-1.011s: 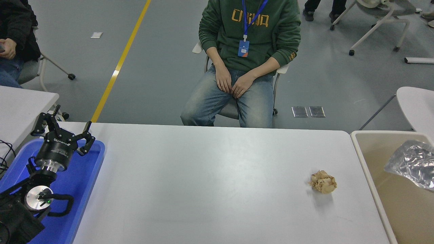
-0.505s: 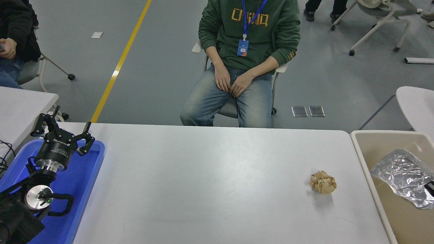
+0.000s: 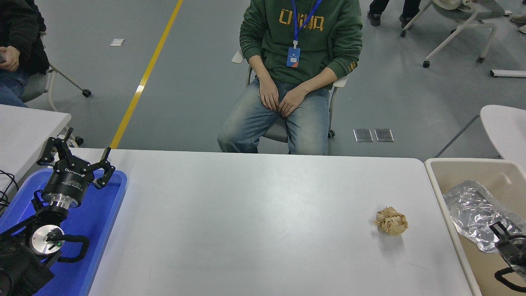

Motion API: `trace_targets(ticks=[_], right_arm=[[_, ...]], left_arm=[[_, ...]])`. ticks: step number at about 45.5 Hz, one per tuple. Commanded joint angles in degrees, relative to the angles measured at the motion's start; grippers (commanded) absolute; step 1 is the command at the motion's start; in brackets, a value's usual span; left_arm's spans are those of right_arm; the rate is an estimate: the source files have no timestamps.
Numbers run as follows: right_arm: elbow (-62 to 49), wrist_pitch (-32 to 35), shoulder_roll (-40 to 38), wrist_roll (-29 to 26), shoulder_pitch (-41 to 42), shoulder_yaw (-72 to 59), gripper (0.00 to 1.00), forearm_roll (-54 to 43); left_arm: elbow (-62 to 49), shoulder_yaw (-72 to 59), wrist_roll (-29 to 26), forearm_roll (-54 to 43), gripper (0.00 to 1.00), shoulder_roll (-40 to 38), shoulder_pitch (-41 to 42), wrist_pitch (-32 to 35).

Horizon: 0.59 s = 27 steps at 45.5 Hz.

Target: Clean the table surface

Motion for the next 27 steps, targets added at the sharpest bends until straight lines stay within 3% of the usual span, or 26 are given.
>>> trace_targets(ticks=[1,18,27], right_arm=[[-0.59,-1.24,0.36,0.18,0.03,0.12,1.00,0.77],[1.95,-0.54,-4.74,0.18,4.51,0.29,1.00,7.54],[15.91,-0.72,-12.91,0.35,9.08,4.15,1.00,7.54]], left_arm=[[0.00,-0.02,0.00,0.00,1.00,0.00,0.00,0.00],[0.00,-0.02,0.00,0.00,1.00,0.00,0.00,0.00],[0.00,-0.02,0.00,0.00,1.00,0.00,0.00,0.00]])
